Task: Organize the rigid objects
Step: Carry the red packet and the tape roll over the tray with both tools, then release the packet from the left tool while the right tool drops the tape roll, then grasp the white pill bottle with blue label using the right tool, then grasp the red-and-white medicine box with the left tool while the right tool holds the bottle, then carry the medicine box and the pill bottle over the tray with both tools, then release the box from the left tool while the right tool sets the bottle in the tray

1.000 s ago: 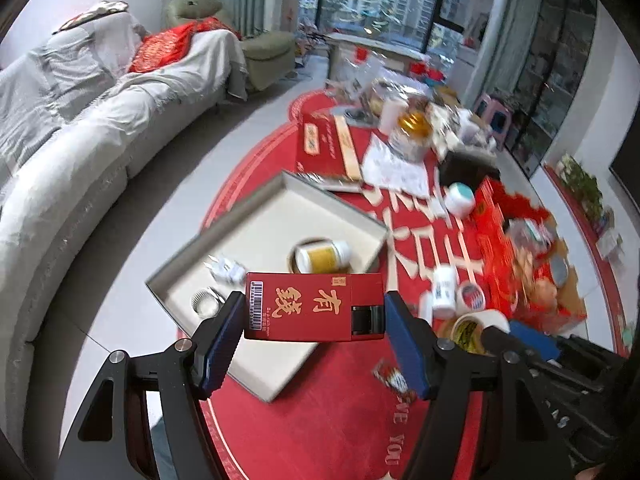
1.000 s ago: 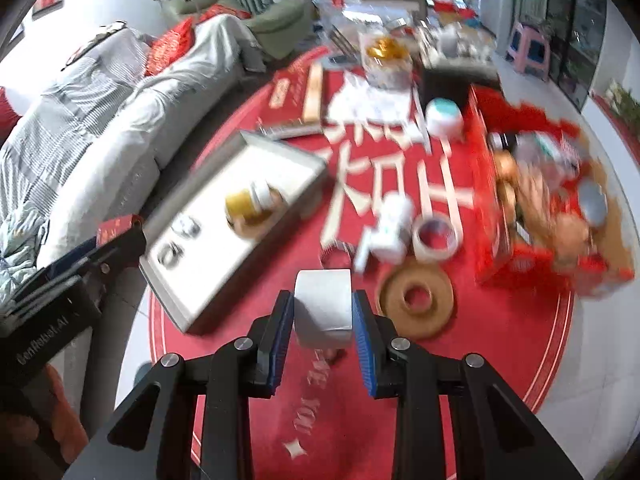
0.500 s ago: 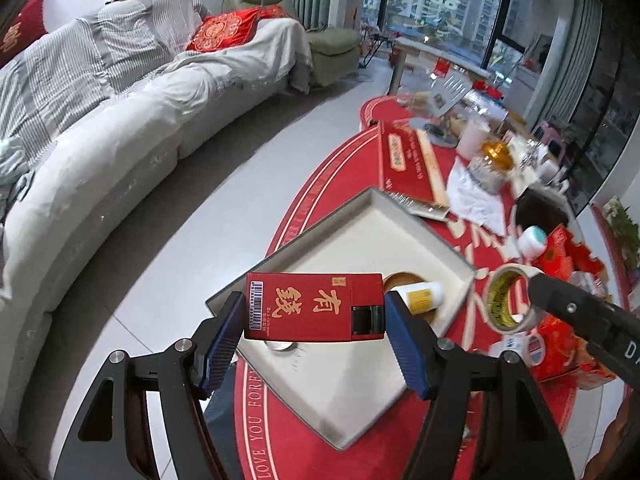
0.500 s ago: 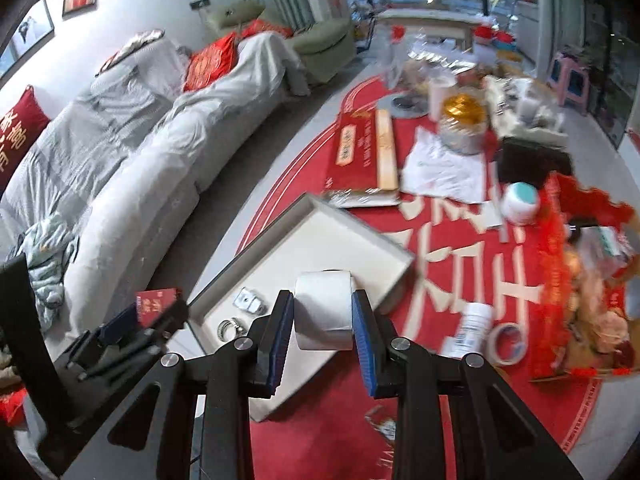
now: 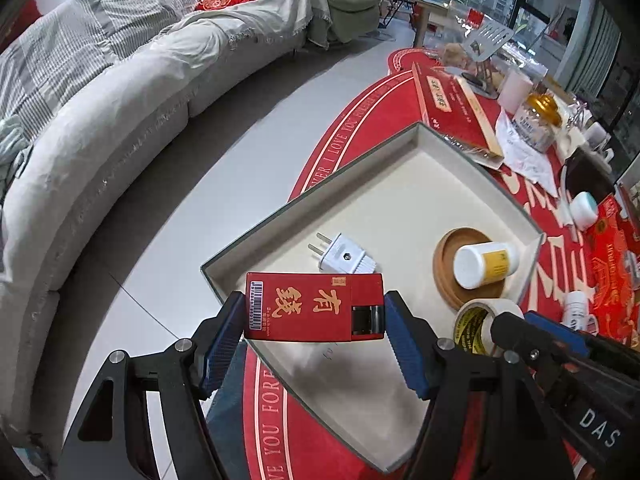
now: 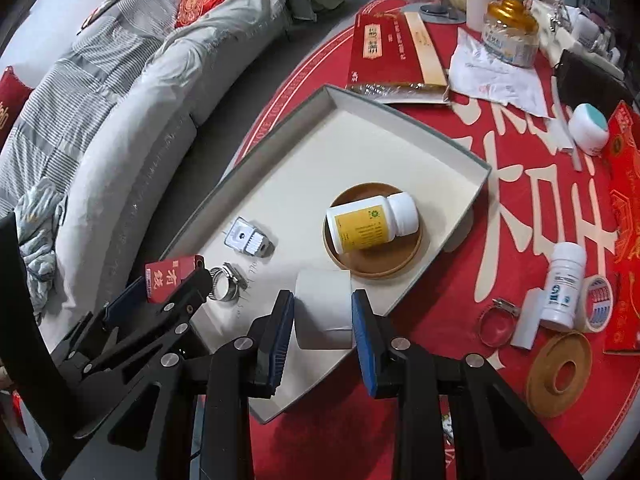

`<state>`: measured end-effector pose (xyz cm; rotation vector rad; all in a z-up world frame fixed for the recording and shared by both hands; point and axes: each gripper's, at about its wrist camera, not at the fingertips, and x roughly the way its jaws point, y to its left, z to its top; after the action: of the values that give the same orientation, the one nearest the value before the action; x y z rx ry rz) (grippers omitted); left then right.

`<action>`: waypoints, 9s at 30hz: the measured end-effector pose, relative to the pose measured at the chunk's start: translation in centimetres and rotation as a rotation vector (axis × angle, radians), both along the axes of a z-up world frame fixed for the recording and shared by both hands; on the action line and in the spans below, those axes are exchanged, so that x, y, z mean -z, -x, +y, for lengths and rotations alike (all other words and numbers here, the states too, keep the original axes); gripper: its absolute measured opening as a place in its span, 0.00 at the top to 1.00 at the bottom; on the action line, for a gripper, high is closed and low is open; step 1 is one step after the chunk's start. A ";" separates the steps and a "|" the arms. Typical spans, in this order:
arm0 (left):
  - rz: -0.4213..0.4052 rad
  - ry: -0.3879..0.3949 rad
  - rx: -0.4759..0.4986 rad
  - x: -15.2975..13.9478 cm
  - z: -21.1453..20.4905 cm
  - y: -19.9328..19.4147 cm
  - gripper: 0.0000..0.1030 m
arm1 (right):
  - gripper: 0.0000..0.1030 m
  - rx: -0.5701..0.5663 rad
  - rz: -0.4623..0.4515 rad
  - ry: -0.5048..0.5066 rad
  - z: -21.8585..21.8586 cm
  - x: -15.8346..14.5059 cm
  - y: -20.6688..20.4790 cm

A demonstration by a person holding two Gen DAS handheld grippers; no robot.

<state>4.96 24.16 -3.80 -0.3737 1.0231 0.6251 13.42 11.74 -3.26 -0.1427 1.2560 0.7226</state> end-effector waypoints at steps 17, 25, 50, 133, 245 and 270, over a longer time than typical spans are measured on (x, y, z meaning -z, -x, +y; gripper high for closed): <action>0.055 0.000 0.006 2.3 0.6 -1.2 0.30 | 0.69 -0.006 0.018 0.035 1.4 2.3 -0.7; 0.060 0.024 -0.040 2.7 1.6 -0.9 0.19 | 0.33 0.040 -0.054 0.043 0.7 1.4 -1.1; 0.093 0.040 0.108 2.3 -6.2 3.4 0.15 | 0.15 0.297 -0.256 0.258 -12.9 4.2 -8.5; 0.122 0.068 0.478 7.0 -21.5 1.1 0.62 | 0.54 0.214 -0.093 0.270 -21.2 7.5 6.8; -0.042 0.037 0.008 -1.2 1.2 -1.8 0.75 | 0.60 0.081 -0.146 0.021 -0.3 -2.6 -4.2; 0.001 0.087 -0.010 1.5 1.7 -5.7 0.75 | 0.60 0.072 -0.121 0.027 4.0 0.3 -7.1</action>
<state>10.69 25.82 -5.30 -0.4548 1.0521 0.5910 20.53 15.72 -3.53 -0.1597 1.1501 0.6261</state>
